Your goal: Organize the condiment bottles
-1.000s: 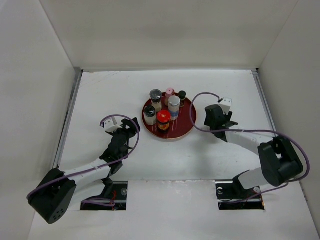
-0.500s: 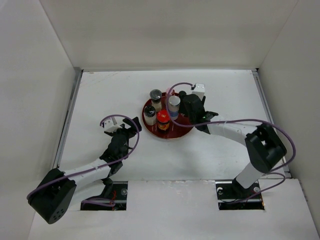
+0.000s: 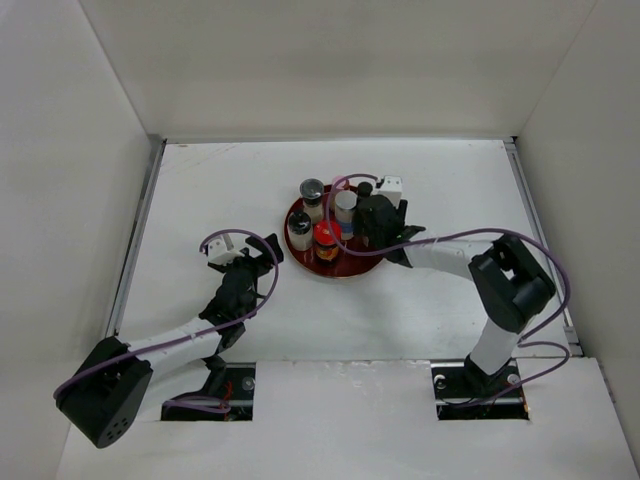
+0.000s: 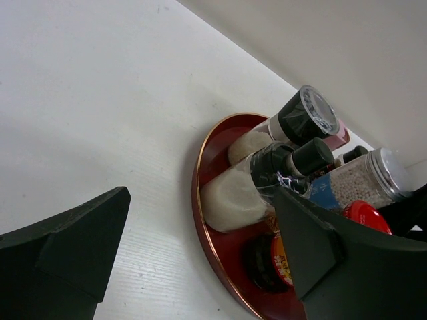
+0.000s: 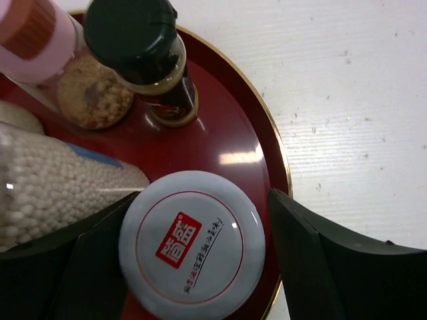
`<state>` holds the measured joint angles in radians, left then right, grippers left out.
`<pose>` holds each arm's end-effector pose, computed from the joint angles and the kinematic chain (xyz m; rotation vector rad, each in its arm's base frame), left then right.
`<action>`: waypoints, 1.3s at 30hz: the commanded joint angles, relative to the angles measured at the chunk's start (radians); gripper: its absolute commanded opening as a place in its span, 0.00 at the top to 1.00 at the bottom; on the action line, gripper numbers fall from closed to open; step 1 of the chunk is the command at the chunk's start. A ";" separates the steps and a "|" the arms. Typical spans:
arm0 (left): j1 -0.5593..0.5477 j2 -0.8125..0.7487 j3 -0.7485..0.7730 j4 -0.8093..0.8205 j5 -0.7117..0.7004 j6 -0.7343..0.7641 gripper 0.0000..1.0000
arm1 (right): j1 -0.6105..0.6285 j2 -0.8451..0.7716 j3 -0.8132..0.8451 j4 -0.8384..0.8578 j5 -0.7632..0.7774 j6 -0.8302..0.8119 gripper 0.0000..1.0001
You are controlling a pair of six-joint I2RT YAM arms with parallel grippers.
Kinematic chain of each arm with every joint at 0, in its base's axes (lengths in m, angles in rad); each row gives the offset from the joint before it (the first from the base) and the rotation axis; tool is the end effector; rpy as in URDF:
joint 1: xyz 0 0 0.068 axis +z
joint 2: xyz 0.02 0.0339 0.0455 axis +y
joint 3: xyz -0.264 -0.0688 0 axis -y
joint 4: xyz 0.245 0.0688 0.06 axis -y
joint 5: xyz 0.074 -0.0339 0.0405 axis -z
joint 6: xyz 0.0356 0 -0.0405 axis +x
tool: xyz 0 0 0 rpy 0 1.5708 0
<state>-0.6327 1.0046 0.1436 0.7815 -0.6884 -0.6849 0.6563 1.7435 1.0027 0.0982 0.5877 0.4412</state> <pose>0.1623 -0.0910 0.1815 -0.5594 1.5528 -0.4417 0.3049 0.2099 0.1904 0.0895 2.0910 0.0061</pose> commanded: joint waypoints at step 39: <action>0.086 -0.015 0.602 -0.921 0.003 -0.008 0.00 | -0.048 -0.774 -0.627 0.344 0.049 0.110 0.00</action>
<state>-0.5392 0.9714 0.6659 0.0044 -0.7067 -0.6884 0.5976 0.9916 0.3756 0.3340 0.6281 0.5468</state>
